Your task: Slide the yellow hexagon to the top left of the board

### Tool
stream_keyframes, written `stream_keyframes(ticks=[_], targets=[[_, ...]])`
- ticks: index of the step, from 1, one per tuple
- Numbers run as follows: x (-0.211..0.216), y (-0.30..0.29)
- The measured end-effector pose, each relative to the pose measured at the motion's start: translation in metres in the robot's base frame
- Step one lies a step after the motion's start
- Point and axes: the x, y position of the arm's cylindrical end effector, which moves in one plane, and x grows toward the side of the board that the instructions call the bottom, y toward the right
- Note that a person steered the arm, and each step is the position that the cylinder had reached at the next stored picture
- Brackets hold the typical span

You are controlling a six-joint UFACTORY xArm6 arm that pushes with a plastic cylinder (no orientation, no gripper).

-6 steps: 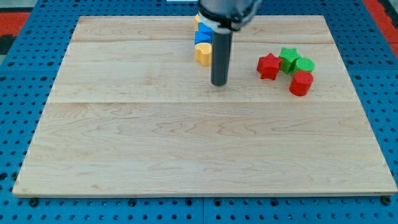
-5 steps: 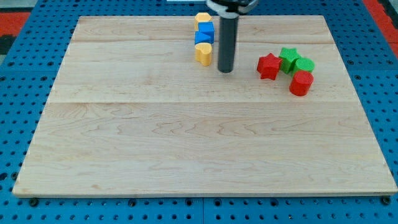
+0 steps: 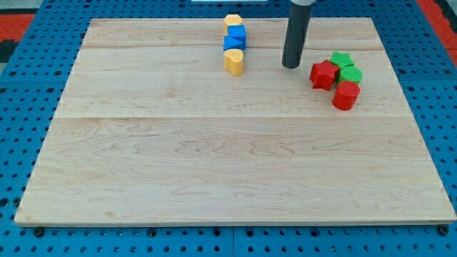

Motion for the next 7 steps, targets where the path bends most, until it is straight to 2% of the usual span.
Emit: stream_keyframes(ticks=[3,6,7], targets=[[-0.016,-0.001],[-0.082,-0.011],[-0.106,-0.067]])
